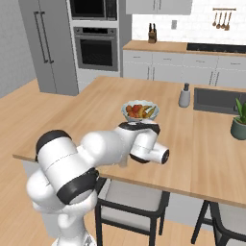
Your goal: Take a straw from the drawer in front and place it inside the glass cup on the dining counter.
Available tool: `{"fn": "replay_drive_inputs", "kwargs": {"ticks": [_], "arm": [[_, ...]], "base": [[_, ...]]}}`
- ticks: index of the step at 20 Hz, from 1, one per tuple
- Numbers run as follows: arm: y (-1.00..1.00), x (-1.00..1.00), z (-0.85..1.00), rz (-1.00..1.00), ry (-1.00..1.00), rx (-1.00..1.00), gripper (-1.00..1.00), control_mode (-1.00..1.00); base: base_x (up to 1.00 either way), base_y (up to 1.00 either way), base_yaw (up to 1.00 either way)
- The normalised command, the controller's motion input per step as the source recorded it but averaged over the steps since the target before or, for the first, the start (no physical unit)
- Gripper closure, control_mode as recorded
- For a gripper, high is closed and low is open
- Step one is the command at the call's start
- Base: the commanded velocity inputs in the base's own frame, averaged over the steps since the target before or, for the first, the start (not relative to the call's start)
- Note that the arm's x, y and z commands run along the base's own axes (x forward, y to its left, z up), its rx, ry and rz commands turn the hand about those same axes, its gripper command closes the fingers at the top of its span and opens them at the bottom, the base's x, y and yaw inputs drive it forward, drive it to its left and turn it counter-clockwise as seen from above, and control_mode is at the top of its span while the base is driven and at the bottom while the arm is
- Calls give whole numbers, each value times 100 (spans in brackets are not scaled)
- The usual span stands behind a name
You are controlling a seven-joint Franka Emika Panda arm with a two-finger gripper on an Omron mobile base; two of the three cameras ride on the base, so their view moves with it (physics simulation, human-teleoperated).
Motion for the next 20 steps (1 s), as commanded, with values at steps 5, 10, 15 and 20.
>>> {"fn": "replay_drive_inputs", "kwargs": {"ticks": [5, 10, 15, 20], "arm": [[-2, -40, 91, -4, -4, 0, -100, -100], [4, -37, 100, -5, 0, 0, -100, -100], [46, -52, 100, -5, 0, -12, -100, -100], [88, -61, 100, -2, 0, -32, -100, -100]], "base": [[0, 0, 0], [0, 0, 0], [0, 0, 0], [0, 0, 0]]}}
